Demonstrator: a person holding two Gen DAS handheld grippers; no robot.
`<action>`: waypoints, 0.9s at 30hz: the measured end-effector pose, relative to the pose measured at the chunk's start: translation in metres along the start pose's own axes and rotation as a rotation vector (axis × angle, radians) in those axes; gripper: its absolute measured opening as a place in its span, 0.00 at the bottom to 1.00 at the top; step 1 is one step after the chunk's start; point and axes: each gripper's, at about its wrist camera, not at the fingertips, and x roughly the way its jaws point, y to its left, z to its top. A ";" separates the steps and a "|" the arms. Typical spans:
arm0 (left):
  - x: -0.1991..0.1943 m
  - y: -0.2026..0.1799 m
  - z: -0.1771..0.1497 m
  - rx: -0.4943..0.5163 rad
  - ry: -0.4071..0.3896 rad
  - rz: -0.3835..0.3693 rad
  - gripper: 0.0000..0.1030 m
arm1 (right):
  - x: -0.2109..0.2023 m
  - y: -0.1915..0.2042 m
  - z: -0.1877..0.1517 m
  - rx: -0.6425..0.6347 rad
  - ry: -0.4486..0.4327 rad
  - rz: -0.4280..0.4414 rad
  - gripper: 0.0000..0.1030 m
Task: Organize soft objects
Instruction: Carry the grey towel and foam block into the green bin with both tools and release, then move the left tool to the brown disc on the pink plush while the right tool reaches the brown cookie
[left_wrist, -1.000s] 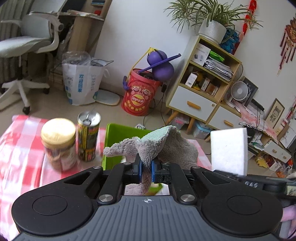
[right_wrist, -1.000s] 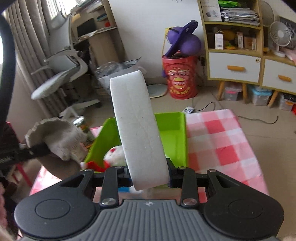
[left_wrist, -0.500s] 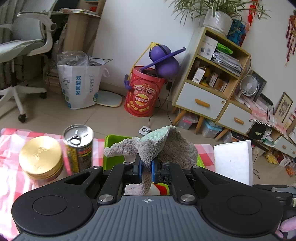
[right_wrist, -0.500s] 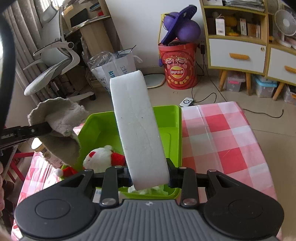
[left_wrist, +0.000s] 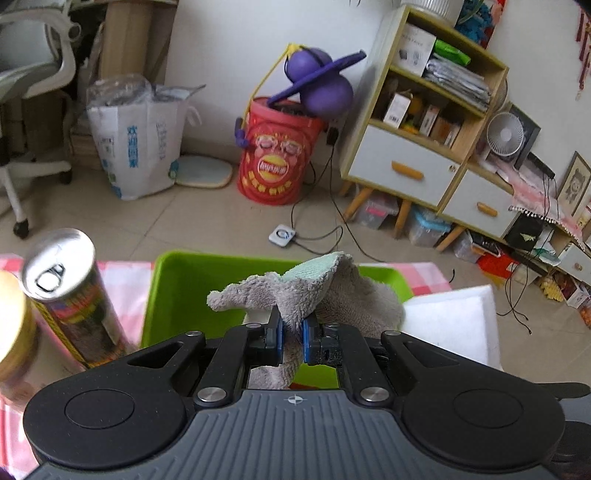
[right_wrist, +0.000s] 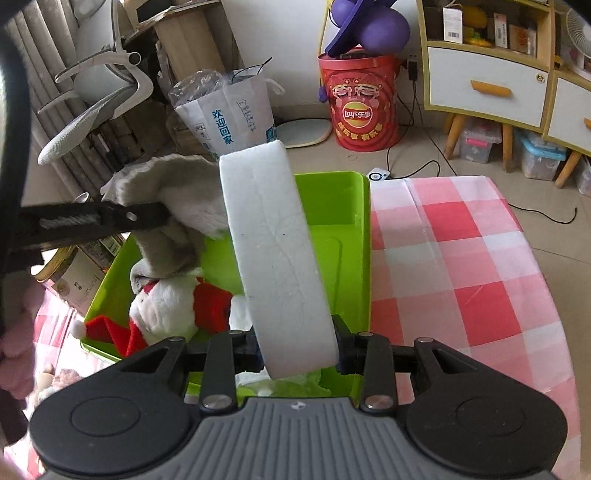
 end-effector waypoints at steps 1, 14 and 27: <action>0.002 0.000 -0.002 0.004 0.005 0.000 0.06 | 0.000 0.000 0.000 0.004 -0.002 0.006 0.08; 0.008 -0.005 -0.010 0.052 -0.011 0.024 0.44 | -0.005 -0.010 0.001 0.075 -0.024 0.068 0.32; -0.039 -0.004 -0.026 0.074 -0.015 0.058 0.76 | -0.042 -0.005 0.002 0.091 -0.049 0.026 0.47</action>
